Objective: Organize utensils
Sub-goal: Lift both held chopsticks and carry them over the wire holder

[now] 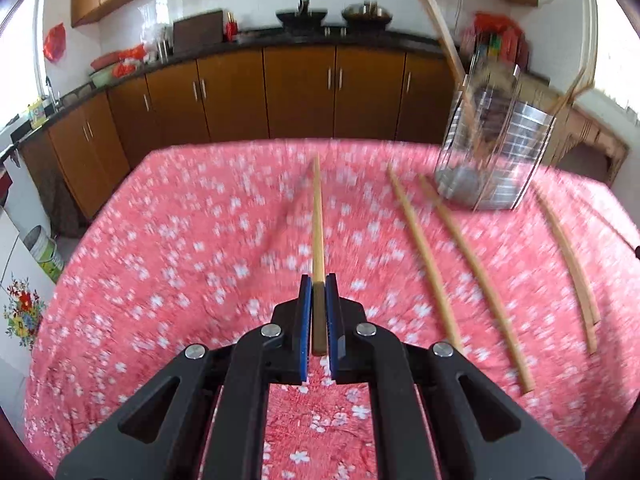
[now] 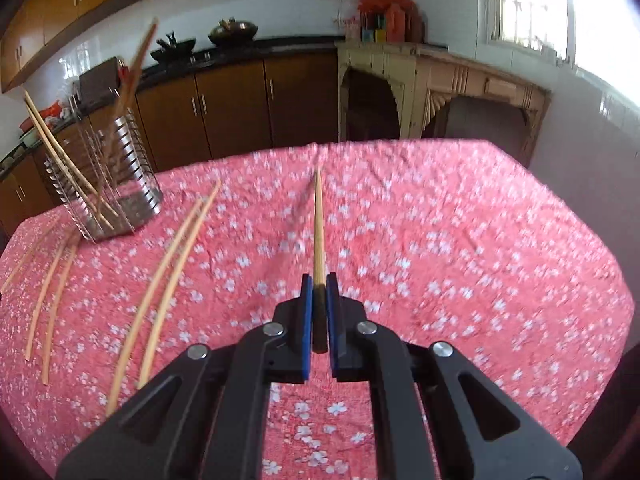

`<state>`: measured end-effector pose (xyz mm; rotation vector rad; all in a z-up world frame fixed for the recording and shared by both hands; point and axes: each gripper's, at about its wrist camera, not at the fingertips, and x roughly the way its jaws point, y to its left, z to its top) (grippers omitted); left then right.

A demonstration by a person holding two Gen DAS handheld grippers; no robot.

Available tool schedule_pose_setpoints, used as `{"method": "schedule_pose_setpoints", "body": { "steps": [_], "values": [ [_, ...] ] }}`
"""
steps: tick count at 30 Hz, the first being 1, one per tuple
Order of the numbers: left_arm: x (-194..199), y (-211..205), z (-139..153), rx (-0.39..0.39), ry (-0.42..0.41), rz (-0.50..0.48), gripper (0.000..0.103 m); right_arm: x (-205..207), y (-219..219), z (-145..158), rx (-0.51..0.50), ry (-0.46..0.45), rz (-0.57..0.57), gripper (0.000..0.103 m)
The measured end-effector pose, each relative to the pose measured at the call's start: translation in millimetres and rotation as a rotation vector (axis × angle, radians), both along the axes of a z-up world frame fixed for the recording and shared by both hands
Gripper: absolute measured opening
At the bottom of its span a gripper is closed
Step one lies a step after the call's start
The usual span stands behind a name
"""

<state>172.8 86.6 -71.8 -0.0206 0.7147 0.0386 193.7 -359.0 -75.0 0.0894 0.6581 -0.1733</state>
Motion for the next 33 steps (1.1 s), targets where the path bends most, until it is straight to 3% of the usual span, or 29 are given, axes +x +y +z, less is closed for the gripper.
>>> {"method": "schedule_pose_setpoints", "body": {
  "steps": [9,13,19,33],
  "values": [
    [-23,6,68,-0.021,-0.240,0.027,0.007,-16,-2,61,-0.006,-0.171,0.015,0.008],
    [-26,12,88,-0.037,-0.306,0.049,0.007,-19,-1,81,-0.012,-0.229,0.023,0.008],
    [-28,16,108,-0.053,-0.374,0.072,0.007,-22,2,107,-0.010,-0.300,0.034,0.008],
    [-33,17,128,-0.073,-0.428,0.077,0.007,-26,4,143,0.070,-0.365,0.085,0.008]
  ]
}}
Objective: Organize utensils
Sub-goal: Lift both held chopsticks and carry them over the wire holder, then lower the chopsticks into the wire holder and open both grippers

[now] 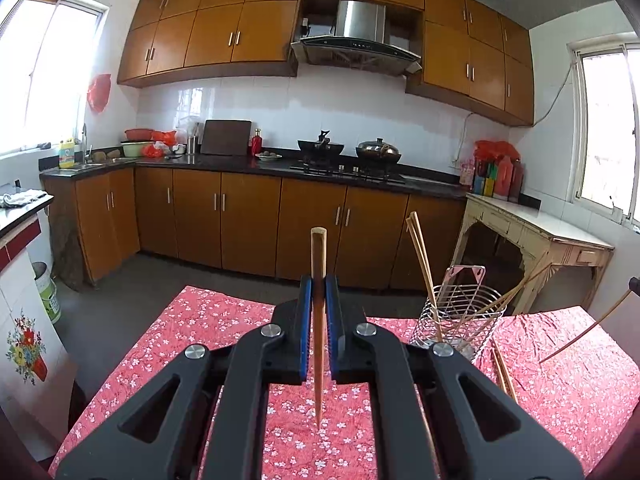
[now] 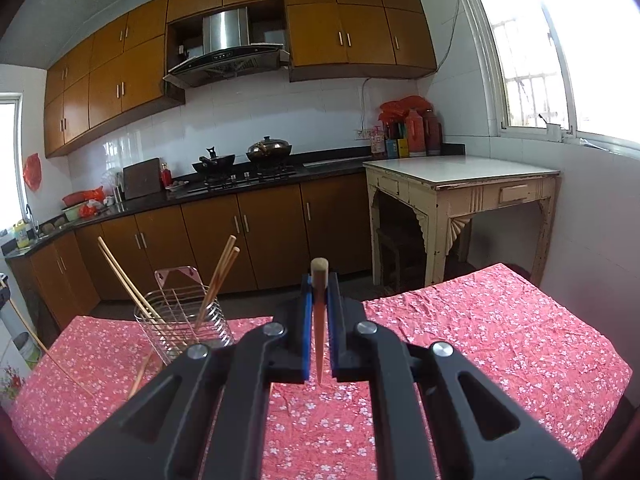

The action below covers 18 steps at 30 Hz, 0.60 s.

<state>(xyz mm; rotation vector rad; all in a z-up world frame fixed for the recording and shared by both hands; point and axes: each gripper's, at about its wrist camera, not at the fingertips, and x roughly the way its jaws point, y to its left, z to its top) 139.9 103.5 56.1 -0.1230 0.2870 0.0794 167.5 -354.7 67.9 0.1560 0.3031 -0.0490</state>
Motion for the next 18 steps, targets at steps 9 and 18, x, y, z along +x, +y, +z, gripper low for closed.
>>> {"method": "schedule_pose_setpoints", "body": {
  "steps": [9,18],
  "values": [
    [-5,-6,8,-0.015,-0.015,-0.031,0.007,-12,10,12,0.051,0.004,0.081,0.008],
    [-6,-28,36,-0.031,-0.066,-0.100,0.007,-24,30,56,0.107,-0.065,0.211,0.008]
  ]
}}
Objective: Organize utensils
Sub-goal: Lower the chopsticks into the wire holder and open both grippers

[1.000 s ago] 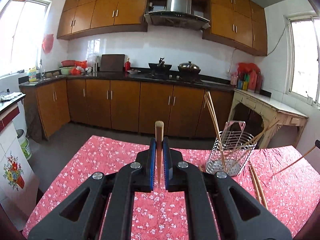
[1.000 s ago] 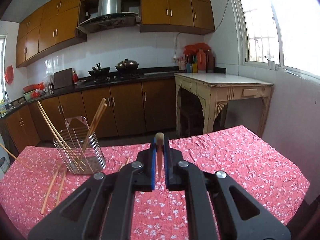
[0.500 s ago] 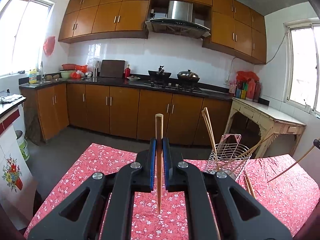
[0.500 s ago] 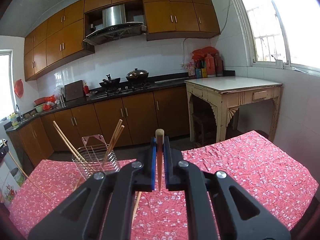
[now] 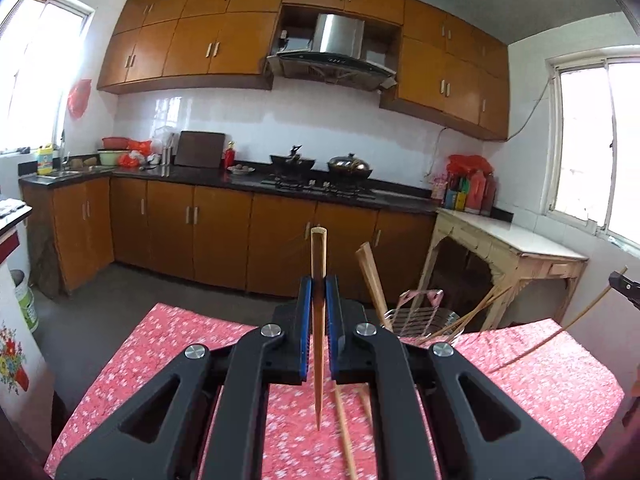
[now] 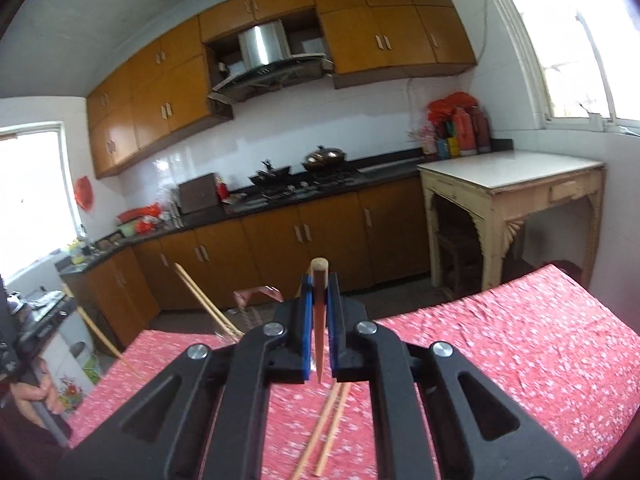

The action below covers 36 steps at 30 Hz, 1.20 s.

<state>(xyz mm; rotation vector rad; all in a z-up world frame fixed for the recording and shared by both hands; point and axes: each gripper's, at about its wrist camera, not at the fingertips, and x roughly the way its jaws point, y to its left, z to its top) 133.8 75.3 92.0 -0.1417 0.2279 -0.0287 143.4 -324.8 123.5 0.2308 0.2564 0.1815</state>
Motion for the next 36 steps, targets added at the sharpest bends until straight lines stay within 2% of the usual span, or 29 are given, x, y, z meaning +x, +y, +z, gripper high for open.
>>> {"method": "schedule_pose_setpoints", "body": {
  "steps": [7,13,16,21,26,32,35,36],
  "values": [
    [14,-29,39,-0.044,-0.073,-0.056,0.007,12,32,55,0.004,-0.106,0.066,0.008],
    [49,-58,67,-0.076,-0.126,-0.052,0.007,54,66,70,-0.074,-0.115,0.056,0.008],
    [68,-72,69,-0.067,-0.144,-0.029,0.007,86,75,64,-0.077,-0.067,0.062,0.008],
    [104,-88,59,-0.054,-0.131,-0.006,0.007,124,78,46,-0.066,0.008,0.070,0.008],
    [136,-99,32,-0.050,-0.067,0.014,0.007,159,81,21,-0.063,0.098,0.103,0.008],
    [161,-99,13,-0.041,0.017,0.022,0.007,188,88,0,-0.078,0.173,0.114,0.008],
    [162,-92,9,-0.065,0.047,0.028,0.008,194,87,-7,-0.096,0.187,0.070,0.015],
    [160,-90,10,-0.063,0.048,0.031,0.008,193,84,-8,-0.094,0.181,0.057,0.021]
  ]
}}
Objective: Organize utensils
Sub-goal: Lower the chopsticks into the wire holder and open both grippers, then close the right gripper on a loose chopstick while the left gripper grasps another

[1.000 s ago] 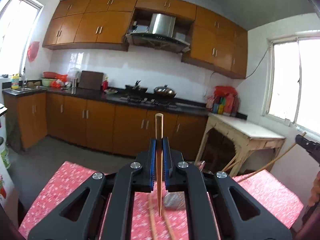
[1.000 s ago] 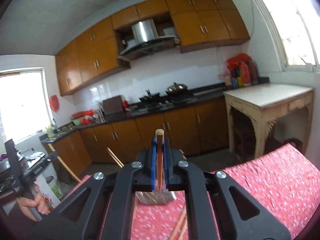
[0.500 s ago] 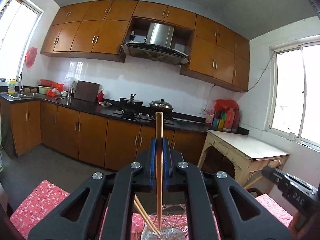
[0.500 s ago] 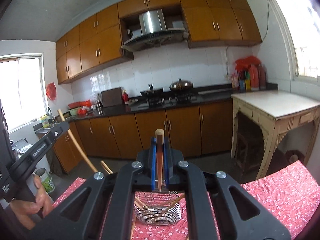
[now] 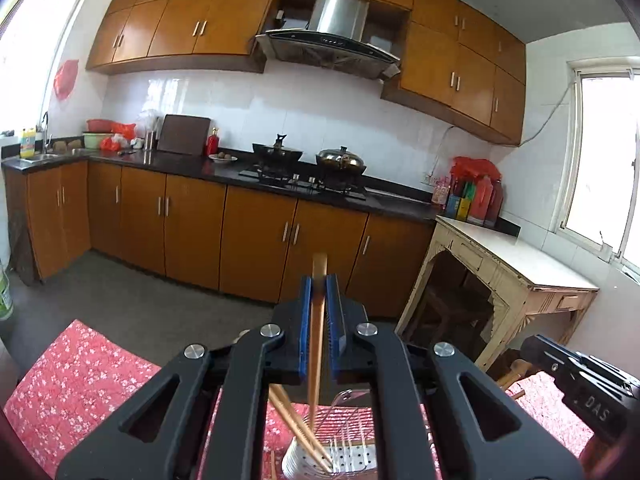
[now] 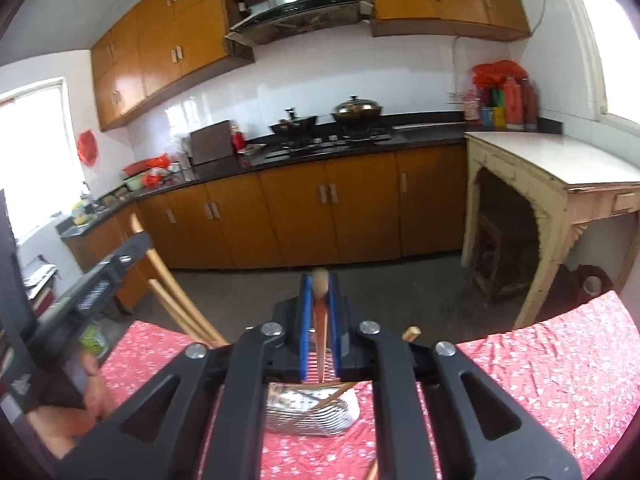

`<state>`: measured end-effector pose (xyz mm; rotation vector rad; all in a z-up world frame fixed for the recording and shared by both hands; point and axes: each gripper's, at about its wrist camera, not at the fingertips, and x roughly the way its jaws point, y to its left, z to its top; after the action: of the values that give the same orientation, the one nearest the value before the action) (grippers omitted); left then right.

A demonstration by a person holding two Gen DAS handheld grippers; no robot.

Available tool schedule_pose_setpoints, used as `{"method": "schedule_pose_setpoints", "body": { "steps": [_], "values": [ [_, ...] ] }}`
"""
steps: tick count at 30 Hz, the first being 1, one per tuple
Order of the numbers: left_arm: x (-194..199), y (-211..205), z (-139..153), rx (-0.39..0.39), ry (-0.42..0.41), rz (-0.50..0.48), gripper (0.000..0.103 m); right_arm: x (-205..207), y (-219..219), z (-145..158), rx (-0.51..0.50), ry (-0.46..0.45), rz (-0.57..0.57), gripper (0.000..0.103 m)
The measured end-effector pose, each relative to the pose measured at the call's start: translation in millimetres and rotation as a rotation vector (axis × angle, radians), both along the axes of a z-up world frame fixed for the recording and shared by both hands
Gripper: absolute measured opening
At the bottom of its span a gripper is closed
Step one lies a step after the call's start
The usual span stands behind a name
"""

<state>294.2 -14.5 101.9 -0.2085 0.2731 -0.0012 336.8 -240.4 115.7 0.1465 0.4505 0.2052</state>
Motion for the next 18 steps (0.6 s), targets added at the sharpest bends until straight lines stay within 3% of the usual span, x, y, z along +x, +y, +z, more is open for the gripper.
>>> {"method": "schedule_pose_setpoints", "body": {
  "steps": [4,8,11,14,18],
  "values": [
    [-11,11,7,0.021,-0.003,0.017,0.010,-15,-18,-1,0.035,-0.021,-0.049,0.026],
    [-31,23,11,0.029,-0.008,0.029,0.026,-37,-38,-1,0.033,-0.039,-0.102,0.026],
    [-49,33,10,0.039,-0.012,0.038,0.028,-55,-54,-7,0.032,-0.037,-0.139,0.026],
    [-71,47,-2,0.035,0.011,0.044,0.032,-74,-69,-29,0.020,0.002,-0.177,0.026],
    [-93,60,-36,0.044,0.074,0.041,0.035,-93,-75,-84,0.001,0.111,-0.186,0.026]
  ]
}}
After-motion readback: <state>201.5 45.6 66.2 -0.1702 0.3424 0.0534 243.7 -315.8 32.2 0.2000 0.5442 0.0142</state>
